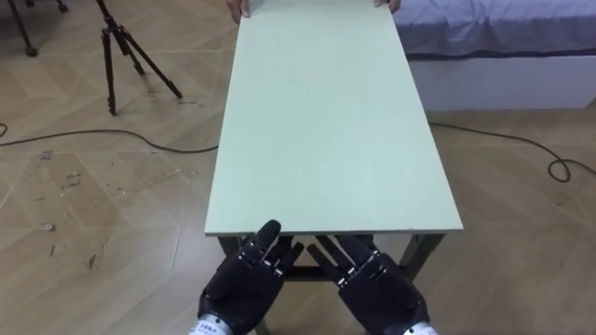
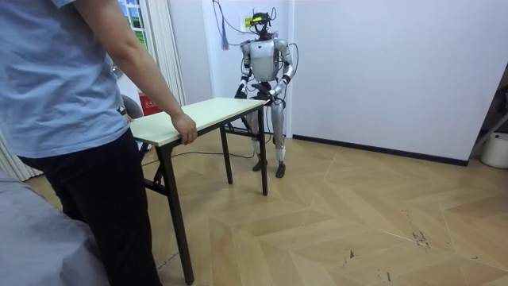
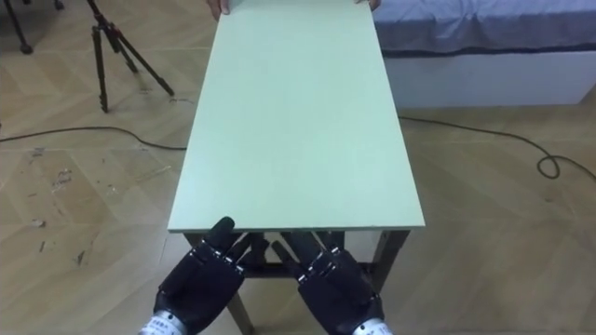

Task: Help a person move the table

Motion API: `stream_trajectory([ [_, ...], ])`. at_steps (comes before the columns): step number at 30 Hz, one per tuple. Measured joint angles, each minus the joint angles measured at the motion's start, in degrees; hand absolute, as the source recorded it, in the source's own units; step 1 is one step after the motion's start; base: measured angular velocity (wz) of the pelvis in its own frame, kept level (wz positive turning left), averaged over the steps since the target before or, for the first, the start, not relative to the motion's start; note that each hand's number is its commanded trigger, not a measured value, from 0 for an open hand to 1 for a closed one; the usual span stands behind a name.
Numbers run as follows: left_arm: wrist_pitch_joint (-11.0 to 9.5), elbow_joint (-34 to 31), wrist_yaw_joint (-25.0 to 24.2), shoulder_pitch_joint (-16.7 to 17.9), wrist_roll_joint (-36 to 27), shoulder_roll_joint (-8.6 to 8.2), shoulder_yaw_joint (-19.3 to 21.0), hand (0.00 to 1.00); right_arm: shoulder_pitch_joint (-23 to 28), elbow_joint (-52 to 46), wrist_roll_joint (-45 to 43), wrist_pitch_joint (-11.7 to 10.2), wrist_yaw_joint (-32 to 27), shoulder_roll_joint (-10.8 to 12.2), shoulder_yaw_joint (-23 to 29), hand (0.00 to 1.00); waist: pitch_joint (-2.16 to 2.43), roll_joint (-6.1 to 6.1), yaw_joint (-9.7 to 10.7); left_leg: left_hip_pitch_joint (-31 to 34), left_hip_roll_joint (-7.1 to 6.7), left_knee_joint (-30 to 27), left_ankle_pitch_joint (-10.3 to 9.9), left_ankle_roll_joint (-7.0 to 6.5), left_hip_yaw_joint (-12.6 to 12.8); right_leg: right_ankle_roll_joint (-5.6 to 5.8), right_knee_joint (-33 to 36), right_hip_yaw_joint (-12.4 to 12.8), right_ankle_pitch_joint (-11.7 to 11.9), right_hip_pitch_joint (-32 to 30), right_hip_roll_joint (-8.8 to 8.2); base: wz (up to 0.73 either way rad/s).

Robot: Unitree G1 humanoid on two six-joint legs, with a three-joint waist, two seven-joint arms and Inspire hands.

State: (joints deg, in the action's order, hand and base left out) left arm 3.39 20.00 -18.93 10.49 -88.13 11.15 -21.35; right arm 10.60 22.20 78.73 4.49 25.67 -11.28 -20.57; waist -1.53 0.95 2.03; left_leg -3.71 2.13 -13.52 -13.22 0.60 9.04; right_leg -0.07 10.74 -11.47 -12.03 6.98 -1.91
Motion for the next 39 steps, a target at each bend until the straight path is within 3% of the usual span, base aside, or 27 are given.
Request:
stream_trajectory([
  [6,1.5,5.5,2.6,-4.3,0.2,-0.52,2.6,0.00,-2.2,0.4,2.4,0.5,-6.4,1.2,3.4,0.00,-0.03,-0.09,-0.2,-0.2,-0.09,0.1,0.2,-0.06,0.1,-0.07,0.0,0.1,0.0,0.0,-0.05,0.01],
  [16,2.7,9.3,5.7,-6.8,0.2,-1.71,3.5,0.00,-4.4,0.9,8.5,-0.5,-12.4,2.5,6.7,0.00,0.02,-0.21,-0.2,-0.6,-0.06,0.7,0.3,0.05,0.1,-0.10,0.0,0.0,0.1,0.2,0.00,0.00],
  [29,6.9,10.4,8.4,-7.3,-0.1,-5.68,10.0,0.00,-5.7,1.9,11.4,-0.4,-16.4,3.9,11.9,0.00,0.12,-0.52,-0.4,-1.0,-0.25,1.8,1.0,0.11,0.2,-0.15,-0.1,0.2,0.1,-0.3,-0.03,0.00],
  [35,7.5,10.4,8.8,-7.3,-2.1,-5.72,10.2,0.00,-5.8,1.9,11.5,0.6,-16.8,4.3,12.8,0.00,0.24,-0.49,-0.4,-1.1,-0.24,1.7,1.0,0.11,0.2,-0.16,-0.1,0.3,0.1,-0.3,-0.03,0.00],
  [39,7.6,10.4,8.9,-7.3,-2.6,-6.62,11.1,0.00,-5.8,1.9,11.5,0.6,-16.9,4.7,12.9,0.00,0.31,-0.59,-0.4,-1.0,-0.24,1.7,1.0,0.11,0.2,-0.17,-0.1,0.2,0.1,-0.4,-0.03,0.00],
])
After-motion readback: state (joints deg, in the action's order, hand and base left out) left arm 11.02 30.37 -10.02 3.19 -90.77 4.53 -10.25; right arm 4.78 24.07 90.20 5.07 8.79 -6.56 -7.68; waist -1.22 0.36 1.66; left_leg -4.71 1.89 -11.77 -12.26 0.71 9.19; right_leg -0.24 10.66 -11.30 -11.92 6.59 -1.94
